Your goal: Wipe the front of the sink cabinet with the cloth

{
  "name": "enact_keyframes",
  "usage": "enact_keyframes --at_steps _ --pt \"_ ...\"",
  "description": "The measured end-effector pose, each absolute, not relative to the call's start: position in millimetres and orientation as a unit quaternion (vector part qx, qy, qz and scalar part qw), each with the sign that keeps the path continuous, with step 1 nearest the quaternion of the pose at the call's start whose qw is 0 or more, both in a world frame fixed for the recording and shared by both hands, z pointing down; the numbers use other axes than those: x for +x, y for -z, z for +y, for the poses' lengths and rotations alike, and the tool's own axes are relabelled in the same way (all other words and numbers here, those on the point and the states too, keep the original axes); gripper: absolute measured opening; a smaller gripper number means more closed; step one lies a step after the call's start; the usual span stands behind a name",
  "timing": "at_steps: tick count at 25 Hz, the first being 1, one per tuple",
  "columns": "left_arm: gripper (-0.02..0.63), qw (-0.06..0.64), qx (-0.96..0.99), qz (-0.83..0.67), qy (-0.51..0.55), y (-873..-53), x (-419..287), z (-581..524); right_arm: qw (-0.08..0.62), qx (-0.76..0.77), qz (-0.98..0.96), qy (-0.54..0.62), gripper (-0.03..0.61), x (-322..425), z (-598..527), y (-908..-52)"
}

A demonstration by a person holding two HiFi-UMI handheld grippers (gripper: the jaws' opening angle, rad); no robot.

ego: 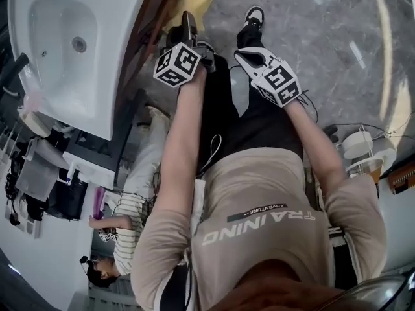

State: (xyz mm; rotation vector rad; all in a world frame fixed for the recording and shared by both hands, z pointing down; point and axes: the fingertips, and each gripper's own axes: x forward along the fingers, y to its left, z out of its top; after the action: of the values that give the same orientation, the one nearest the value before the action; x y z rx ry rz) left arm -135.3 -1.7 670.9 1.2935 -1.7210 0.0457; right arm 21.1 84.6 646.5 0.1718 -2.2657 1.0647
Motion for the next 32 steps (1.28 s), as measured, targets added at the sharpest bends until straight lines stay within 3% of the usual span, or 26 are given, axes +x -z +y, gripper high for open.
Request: enact_keyframes --at_steps 15,22,32 --pt "0.040 0.517 0.396 -0.758 -0.033 -714.4 -260.9 268.8 0.330 0.007 -0.856 -0.398 0.012 -102.7 230.5 -655.6" --pt "0.040 0.528 0.341 -0.777 -0.019 -741.4 -309.0 338.3 0.337 -0.022 -0.859 -0.385 0.012 -140.9 275.9 -660.6" --pt "0.040 0.527 0.301 -0.794 -0.027 -765.3 -352.7 378.3 0.353 -0.024 -0.846 -0.399 0.012 -139.3 316.8 -676.0"
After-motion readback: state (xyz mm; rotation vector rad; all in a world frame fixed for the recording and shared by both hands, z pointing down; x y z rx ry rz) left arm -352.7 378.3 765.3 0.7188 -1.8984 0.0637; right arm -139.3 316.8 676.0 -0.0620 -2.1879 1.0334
